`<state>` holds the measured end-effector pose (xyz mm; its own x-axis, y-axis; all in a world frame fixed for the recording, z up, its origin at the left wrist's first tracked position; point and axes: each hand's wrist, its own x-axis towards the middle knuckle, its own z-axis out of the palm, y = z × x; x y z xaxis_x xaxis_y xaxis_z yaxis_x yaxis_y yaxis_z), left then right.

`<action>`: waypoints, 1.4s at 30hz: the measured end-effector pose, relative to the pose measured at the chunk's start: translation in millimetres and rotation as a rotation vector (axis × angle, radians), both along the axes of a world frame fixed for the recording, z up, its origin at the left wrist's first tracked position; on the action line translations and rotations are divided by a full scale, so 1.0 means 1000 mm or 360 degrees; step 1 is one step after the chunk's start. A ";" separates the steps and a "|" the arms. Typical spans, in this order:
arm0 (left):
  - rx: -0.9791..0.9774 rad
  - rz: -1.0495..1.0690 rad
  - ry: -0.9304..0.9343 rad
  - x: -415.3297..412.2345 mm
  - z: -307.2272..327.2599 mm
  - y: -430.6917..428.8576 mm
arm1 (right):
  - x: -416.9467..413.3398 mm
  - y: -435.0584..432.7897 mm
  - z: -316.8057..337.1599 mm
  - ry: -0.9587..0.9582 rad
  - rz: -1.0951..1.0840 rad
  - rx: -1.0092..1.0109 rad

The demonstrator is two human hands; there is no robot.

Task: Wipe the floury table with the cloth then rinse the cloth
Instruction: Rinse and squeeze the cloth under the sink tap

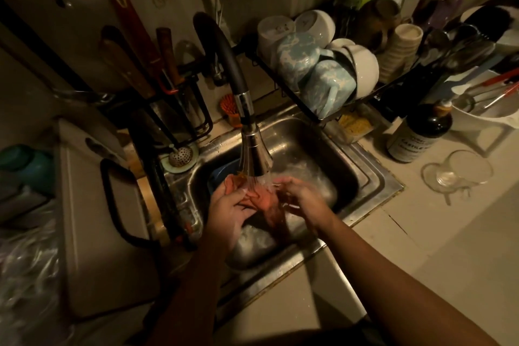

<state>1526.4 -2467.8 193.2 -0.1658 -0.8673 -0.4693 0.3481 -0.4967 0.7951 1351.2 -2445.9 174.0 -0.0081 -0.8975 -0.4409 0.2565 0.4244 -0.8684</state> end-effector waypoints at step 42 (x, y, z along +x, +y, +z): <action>0.0177 0.0313 -0.0105 -0.030 -0.038 -0.010 | 0.010 0.006 -0.020 0.0858 0.0657 -0.0671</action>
